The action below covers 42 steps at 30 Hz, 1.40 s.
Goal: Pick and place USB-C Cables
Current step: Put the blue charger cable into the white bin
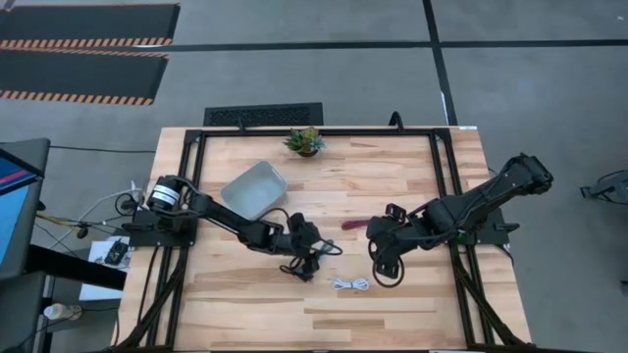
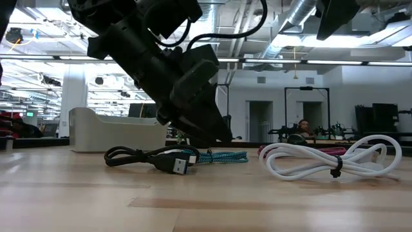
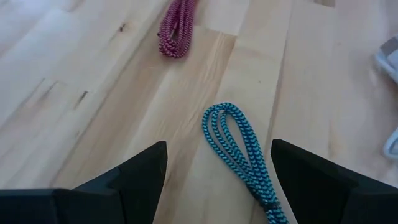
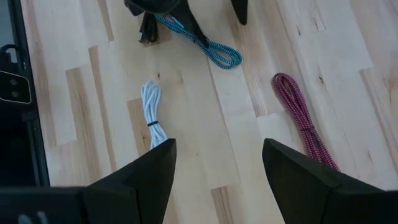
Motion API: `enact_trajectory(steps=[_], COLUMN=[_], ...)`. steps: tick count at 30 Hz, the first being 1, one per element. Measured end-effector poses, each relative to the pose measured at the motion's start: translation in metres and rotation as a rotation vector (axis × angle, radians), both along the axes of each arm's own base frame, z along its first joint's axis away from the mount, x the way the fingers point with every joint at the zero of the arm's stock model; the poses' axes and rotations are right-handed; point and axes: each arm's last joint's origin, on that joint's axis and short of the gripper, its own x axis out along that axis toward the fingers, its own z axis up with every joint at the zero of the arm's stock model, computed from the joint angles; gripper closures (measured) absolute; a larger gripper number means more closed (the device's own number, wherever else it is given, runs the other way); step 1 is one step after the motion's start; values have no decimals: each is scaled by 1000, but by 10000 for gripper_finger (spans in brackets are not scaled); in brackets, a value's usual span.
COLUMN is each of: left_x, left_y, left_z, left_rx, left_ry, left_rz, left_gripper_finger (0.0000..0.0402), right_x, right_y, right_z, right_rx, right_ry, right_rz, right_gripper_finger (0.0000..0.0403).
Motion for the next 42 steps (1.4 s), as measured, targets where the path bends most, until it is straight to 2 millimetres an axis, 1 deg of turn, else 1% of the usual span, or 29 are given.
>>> enact_trajectory(steps=[6,10,20,29,32,34,36,38,41,42], left_x=[-3,-4,-1,0,0,-1,-1,-2,-3,-3], left_y=[0,0,-2,8,11,11,12,12,14,15], left_z=[-3,-5,-13,-14,-14,-15,-15,-16,-16,-16], left_rx=[-3,-11,-59,-84,-99,-103,-109,-107,-99,-99], left_ry=[33,57,63,92,101,106,110,117,125,124], left_rz=[18,1,-49,-47,-31,-14,3,10,23,27], left_gripper_finger=[126,127,165,168,179,200,232,277,358,378], right_x=[0,0,3,3,3,4,4,4,5,5], right_y=[-1,-1,2,2,2,2,2,3,3,3], right_z=[0,0,0,0,0,1,1,1,1,1], right_rx=[-16,-20,-25,-23,-21,-15,-11,-8,-11,-11], right_ry=[-8,-11,-38,-41,-42,-46,-49,-55,-62,-61], right_rz=[-8,-10,-12,-12,-15,-20,-25,-25,-16,-15], right_gripper_finger=[137,137,137,137,137,137,137,137,137,137])
